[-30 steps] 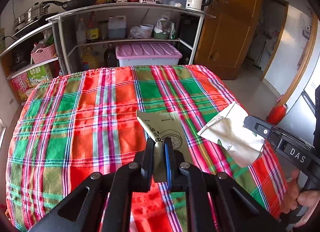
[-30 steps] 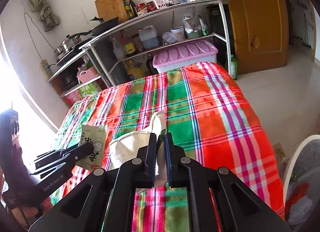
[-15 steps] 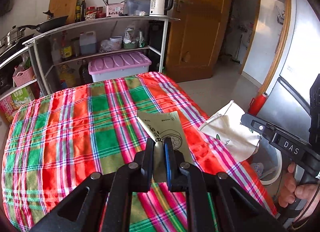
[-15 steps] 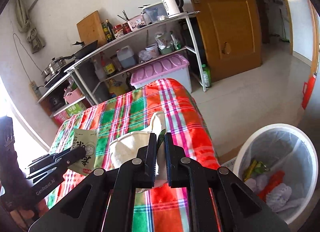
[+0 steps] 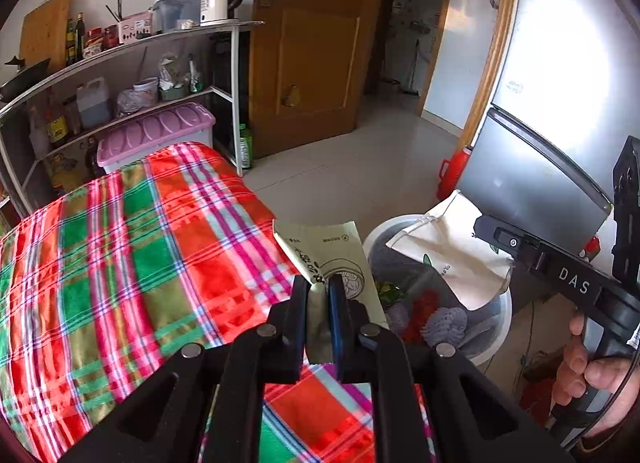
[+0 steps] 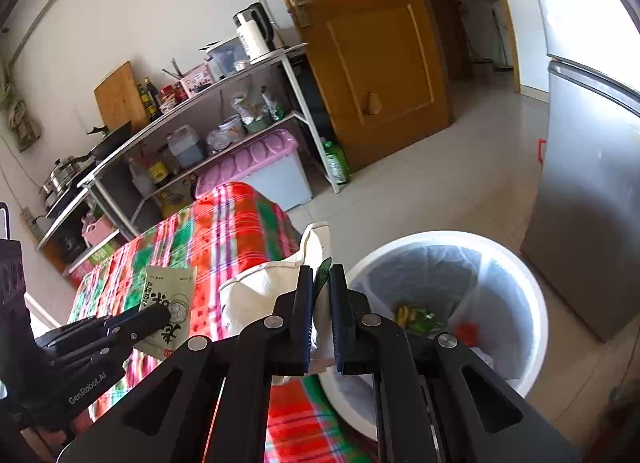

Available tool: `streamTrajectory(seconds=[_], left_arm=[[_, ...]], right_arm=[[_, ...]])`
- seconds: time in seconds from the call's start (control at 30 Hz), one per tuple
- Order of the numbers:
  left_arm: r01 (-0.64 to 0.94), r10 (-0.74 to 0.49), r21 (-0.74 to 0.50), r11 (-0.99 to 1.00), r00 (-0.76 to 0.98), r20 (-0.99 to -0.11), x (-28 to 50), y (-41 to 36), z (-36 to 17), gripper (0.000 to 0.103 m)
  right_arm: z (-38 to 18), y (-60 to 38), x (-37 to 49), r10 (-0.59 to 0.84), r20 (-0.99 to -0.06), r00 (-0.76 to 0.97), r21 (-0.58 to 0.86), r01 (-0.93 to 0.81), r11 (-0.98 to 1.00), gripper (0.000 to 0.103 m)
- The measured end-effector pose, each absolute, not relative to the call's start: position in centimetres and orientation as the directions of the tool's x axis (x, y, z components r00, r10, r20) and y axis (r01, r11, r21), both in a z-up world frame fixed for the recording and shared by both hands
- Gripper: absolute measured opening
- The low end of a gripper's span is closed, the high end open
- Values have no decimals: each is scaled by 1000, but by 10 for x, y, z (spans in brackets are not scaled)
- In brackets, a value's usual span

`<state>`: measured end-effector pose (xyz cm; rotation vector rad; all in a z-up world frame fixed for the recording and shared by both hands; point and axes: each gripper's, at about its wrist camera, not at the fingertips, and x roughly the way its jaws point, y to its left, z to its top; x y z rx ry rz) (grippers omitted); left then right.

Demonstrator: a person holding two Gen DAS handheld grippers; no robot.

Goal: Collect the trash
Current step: 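Carry the white tissue and green packet over the bin and open both tools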

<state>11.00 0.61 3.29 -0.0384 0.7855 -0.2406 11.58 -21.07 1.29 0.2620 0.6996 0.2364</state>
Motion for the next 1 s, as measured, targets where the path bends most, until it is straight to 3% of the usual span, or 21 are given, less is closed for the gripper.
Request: streamTrajectory(seconds=[0.37,0.83,0.9,1.0], left_arm=[[312,-307,-142,939,582,-753,137,-75,3,11],[311,-265,-115,943,500,-825,157,-114,-35,12],[307,-263,-117,944,491,-831,158,-116,-38,13],[302,-255,-113,947,489,-834,159,-117,-39,24]], right_arm=[[-17,-287,116,156,-671,725,257,30,966,8],[-67,-326,132,117,-758,641,222,84,971,9],[-71,-327,135,115,-763,636,217,84,973,11],[-75,-325,139,137,-772,621,226,67,972,11]])
